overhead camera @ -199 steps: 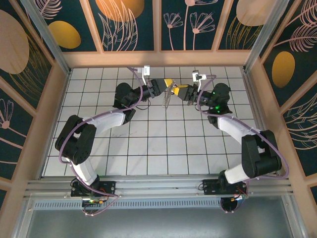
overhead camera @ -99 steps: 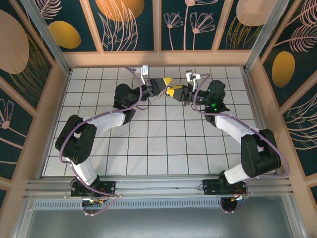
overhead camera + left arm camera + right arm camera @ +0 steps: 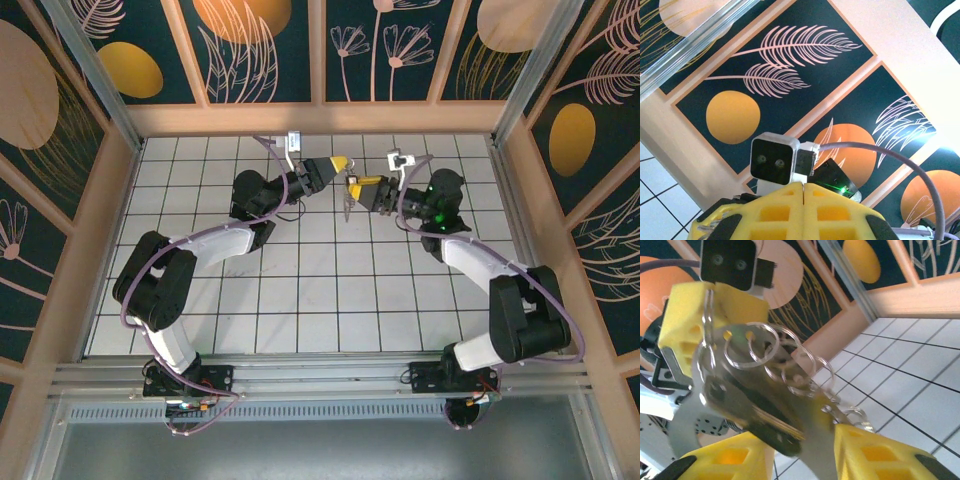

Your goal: Put the keys on the keyring

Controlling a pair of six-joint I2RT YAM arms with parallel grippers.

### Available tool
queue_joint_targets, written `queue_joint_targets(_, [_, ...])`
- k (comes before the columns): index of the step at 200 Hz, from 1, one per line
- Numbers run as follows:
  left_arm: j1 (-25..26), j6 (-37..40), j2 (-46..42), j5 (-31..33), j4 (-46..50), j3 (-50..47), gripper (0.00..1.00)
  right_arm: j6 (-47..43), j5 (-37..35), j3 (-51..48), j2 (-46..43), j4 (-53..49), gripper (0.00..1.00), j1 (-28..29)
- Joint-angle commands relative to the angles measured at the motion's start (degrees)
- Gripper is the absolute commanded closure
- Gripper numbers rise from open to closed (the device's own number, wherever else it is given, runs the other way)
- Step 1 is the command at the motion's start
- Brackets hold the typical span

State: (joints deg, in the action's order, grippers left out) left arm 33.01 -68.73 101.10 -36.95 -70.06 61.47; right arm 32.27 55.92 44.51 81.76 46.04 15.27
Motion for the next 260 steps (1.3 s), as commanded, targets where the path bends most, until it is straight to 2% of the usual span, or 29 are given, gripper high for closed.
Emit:
queue_joint_targets(1, [0.3, -0.7, 0.1, 0.3, -3.9, 1.0, 1.0, 1.3, -1.0, -2.6, -5.1, 3.0, 0.63, -1.5])
queue_joint_targets(67, [0.3, -0.6, -0.1, 0.3, -4.1, 0.6, 1.0, 4.9, -6.7, -3.5, -10.0, 6.0, 0.63, -2.7])
queue_joint_targets(118, [0.3, -0.6, -0.1, 0.6, -4.1, 0.4, 1.0, 14.0, -13.0, -2.4, -5.7, 17.4, 0.63, -1.3])
queue_joint_targets(160, [0.3, -0.5, -0.1, 0.6, -4.1, 0.4, 1.0, 18.7, -14.7, -1.0, -1.1, 23.7, 0.63, 0.8])
queue_joint_targets(260, [0.5, -0.6, 0.0, 0.6, -4.1, 0.5, 1.0, 18.6, -16.1, 1.5, 1.3, 24.4, 0.66, 4.2])
